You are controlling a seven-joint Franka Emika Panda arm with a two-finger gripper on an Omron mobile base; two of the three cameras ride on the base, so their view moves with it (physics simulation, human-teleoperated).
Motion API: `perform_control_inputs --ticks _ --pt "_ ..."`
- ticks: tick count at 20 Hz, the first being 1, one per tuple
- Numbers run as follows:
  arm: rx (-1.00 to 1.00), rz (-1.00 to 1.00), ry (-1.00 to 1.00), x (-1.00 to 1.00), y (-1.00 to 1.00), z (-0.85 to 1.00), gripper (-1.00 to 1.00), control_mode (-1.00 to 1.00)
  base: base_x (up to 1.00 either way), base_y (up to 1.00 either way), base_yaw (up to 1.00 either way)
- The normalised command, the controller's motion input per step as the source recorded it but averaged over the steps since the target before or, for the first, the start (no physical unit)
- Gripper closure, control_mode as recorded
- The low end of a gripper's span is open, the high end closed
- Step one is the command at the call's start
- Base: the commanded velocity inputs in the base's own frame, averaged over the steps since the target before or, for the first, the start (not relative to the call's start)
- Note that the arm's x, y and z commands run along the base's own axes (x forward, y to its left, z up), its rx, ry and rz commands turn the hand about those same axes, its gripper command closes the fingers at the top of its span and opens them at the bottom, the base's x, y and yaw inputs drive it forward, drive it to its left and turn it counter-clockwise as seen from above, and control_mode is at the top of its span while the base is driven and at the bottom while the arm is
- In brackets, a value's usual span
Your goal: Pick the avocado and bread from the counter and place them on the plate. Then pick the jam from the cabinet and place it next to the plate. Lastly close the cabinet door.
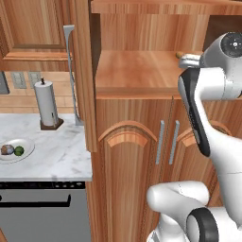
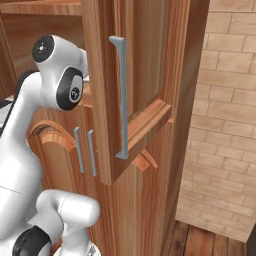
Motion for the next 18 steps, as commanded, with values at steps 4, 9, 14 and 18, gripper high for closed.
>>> perform_control_inputs --ticks 4,9,14,18 --pt "0.00 0.00 0.00 0.35 0.00 -0.01 -1.00 -1.00 0.00 0.00 0.00" --pt "0.00 0.00 0.00 0.28 -0.04 -0.08 -1.00 -1.00 0.00 0.00 0.00" --pt "0.00 0.00 0.00 0.23 -0.10 -0.10 -1.00 -1.00 0.00 0.00 0.00" --pt "0.00 0.00 0.00 0.13 -0.17 -0.08 -1.00 -1.00 0.00 0.00 0.00"
